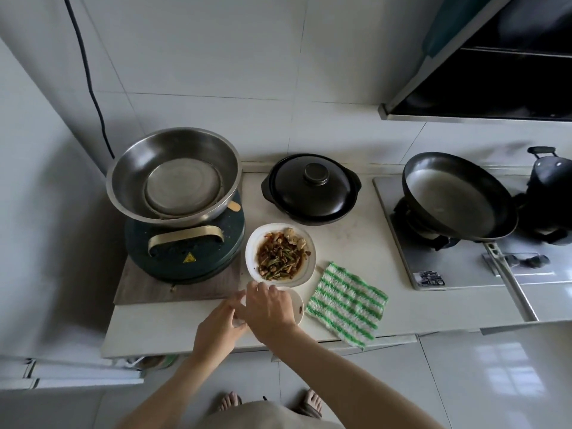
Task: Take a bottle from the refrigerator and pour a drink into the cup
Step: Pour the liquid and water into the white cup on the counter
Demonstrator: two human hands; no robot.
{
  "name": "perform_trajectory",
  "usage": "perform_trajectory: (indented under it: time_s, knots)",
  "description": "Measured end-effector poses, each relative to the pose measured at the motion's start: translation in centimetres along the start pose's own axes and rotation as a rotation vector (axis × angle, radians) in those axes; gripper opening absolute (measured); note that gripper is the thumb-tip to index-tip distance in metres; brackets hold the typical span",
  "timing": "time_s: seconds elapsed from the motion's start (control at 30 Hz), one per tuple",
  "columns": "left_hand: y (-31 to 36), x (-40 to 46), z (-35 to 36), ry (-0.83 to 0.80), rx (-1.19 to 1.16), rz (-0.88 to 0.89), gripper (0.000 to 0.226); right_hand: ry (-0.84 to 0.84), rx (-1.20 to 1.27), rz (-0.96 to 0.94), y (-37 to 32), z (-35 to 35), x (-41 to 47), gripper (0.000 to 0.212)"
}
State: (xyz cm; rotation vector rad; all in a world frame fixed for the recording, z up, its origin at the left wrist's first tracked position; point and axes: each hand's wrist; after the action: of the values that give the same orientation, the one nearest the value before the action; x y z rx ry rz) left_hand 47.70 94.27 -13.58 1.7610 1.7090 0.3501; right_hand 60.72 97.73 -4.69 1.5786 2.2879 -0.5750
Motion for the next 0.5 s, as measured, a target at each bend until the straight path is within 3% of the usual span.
perform_trajectory:
  time_s: [0.07,0.23,0.5]
  knots:
    - [-0.3,0.2,-0.1,0.022,0.045,0.005,0.039,-0.034,-0.096,-0.026,-0.2,-0.3,0.5,0.034]
    - [-1.1,0.7,-0.2,0.077,0.113,0.084,0.047,-0.065,-0.235,-0.099,-0.5,0.6,0.8,0.024]
    - [-1.3,0.7,0.2,0.029,0.126,0.08,0.042,-0.057,-0.309,-0.184,0.0,1.0,1.4,0.029]
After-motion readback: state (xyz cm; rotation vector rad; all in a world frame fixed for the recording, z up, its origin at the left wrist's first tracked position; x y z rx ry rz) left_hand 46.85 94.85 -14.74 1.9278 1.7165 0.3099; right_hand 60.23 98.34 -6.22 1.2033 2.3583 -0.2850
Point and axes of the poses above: each hand's wrist, its own x-axis towards the middle knuckle, its own z-axis out of the palm, y = z × x, and after that the axes turned 12 degrees about -y, right-handed
